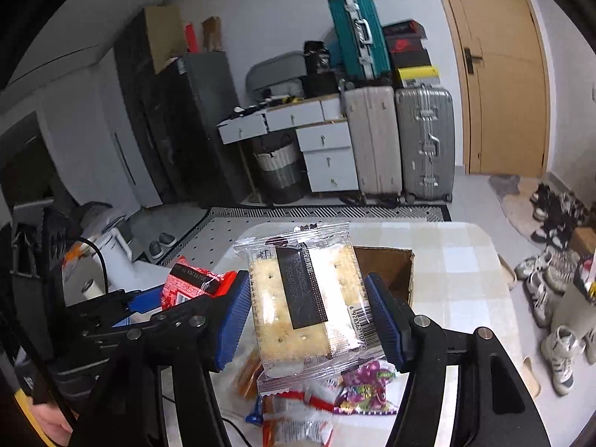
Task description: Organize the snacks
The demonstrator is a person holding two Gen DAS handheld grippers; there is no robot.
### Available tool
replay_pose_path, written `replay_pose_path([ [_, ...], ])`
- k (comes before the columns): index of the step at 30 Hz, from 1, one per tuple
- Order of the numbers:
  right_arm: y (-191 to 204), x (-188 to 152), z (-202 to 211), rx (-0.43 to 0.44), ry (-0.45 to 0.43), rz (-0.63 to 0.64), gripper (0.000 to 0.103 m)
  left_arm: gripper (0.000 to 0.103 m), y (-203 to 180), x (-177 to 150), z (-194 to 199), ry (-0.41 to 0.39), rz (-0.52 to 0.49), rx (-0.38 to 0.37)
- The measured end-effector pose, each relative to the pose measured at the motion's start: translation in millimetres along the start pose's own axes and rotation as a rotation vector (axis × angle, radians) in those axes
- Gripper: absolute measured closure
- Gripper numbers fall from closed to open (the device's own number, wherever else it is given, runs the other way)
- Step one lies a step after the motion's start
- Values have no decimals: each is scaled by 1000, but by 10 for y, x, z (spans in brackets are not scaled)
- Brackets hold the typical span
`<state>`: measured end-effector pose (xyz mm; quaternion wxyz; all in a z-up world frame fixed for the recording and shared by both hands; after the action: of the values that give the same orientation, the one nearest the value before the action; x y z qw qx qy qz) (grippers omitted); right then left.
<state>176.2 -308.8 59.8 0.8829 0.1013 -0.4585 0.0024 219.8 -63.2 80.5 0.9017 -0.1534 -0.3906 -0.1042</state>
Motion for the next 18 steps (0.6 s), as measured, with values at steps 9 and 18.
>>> replay_pose_path([
  [9, -357, 222, -793, -89, 26, -24, 41, 54, 92, 490, -1160, 67, 9, -38],
  [18, -571, 110, -1558, -145, 91, -17, 41, 54, 226, 459, -2101, 141, 20, -18],
])
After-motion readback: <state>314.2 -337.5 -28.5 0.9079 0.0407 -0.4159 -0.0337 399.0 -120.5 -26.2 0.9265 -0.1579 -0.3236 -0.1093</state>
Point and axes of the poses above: each gripper's, at about its wrist camera, not at the fingertips, and z roughly against the way its jaws point, y to its left, x to its top, the point moved 5 cm from there along -z, roughly the way its jaws point, and after that the axes turned 5 degrees about -x, right-handed, at the moved point
